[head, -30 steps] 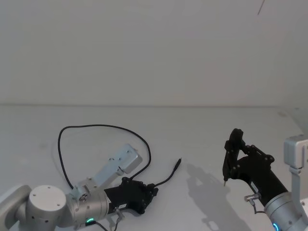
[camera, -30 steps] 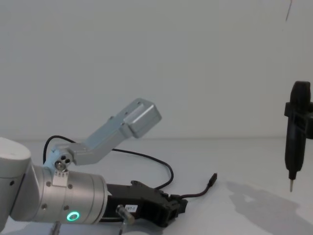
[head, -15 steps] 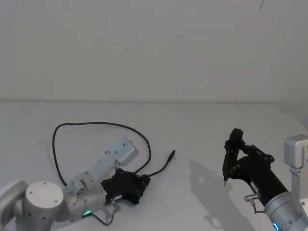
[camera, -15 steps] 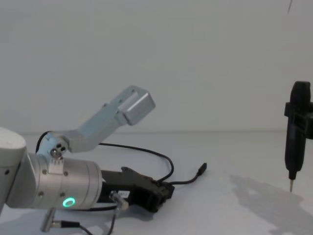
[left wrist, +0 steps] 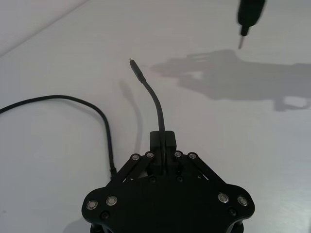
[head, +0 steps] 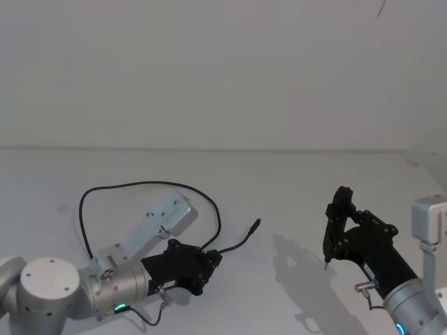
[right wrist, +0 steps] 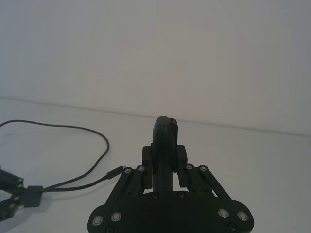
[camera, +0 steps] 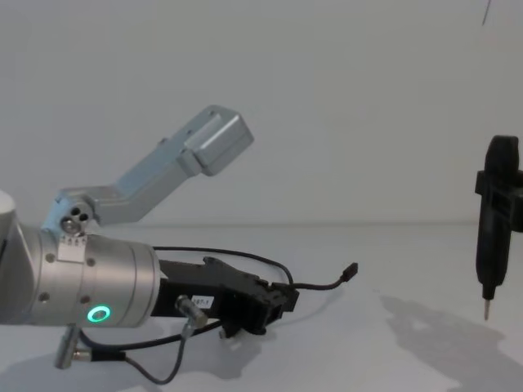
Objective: Pick up the data cable with the one hand.
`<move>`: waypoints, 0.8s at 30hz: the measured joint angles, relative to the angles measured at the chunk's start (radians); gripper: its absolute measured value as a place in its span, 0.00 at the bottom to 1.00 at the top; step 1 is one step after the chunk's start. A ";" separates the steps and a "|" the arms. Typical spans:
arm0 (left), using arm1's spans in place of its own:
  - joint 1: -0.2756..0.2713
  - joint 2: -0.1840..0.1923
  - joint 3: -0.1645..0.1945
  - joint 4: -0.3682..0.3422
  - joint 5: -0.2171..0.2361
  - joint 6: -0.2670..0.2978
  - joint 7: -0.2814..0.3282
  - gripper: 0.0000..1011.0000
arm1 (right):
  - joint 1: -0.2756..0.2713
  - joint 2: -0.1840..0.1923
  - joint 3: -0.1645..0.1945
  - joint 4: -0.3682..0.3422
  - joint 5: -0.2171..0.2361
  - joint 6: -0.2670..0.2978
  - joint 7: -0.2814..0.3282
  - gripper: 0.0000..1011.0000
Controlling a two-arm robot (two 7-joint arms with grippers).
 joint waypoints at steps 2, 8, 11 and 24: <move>0.009 0.010 -0.002 -0.021 -0.010 0.007 -0.009 0.06 | 0.000 0.000 0.000 0.000 0.000 0.000 0.000 0.28; 0.033 0.044 -0.009 -0.081 -0.037 0.034 -0.035 0.06 | 0.000 0.000 0.000 0.000 0.000 0.000 0.000 0.28; 0.046 0.065 -0.011 -0.115 -0.046 0.050 -0.045 0.06 | 0.000 0.000 0.000 0.000 0.000 0.000 0.000 0.28; 0.095 0.145 -0.028 -0.234 -0.075 0.107 -0.057 0.05 | 0.000 -0.004 0.001 -0.002 0.001 0.000 0.001 0.28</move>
